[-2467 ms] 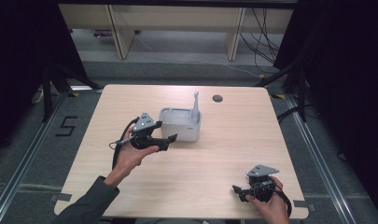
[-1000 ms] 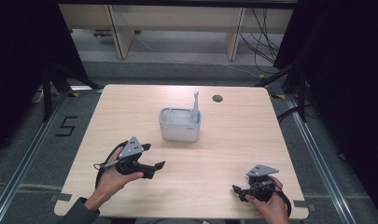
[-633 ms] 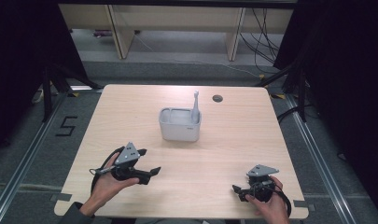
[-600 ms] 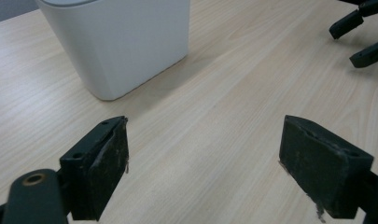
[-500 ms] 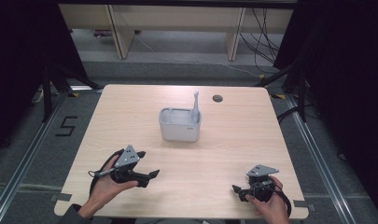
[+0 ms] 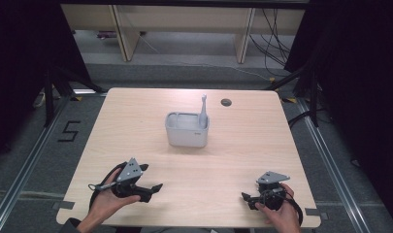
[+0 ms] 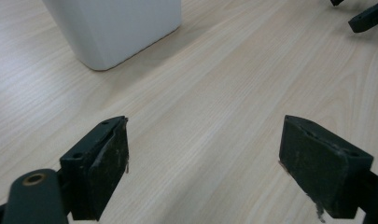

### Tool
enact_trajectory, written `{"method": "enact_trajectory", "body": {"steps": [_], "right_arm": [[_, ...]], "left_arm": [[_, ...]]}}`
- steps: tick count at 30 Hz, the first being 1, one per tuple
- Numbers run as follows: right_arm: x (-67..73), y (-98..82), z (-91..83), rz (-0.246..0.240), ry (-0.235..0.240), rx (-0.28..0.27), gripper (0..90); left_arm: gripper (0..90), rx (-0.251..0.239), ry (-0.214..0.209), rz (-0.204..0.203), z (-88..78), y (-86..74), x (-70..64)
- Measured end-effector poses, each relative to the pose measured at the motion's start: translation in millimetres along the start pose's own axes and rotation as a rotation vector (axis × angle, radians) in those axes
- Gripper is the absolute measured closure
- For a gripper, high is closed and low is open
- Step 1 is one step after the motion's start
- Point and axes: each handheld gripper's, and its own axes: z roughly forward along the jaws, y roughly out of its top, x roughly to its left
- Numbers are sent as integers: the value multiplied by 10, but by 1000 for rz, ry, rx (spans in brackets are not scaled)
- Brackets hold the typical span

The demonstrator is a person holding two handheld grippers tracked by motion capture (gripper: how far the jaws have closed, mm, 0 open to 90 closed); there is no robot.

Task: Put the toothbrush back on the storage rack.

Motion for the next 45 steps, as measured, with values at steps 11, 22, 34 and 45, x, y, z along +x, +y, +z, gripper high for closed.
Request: {"method": "enact_trajectory", "body": {"steps": [11,22,34,45], "right_arm": [[5,2,2,3,2,1,223],[4,1,1,2,0,2,223],[4,4,4,-4,1,-4,223],[3,4,4,-8,3,-3,223]], "left_arm": [[156,40,12,10,-163,-119,6],[156,60,29,12,-255,-261,-37],[157,127,57,55,-283,-408,-116],[157,172,38,67,-287,-481,-195]]}}
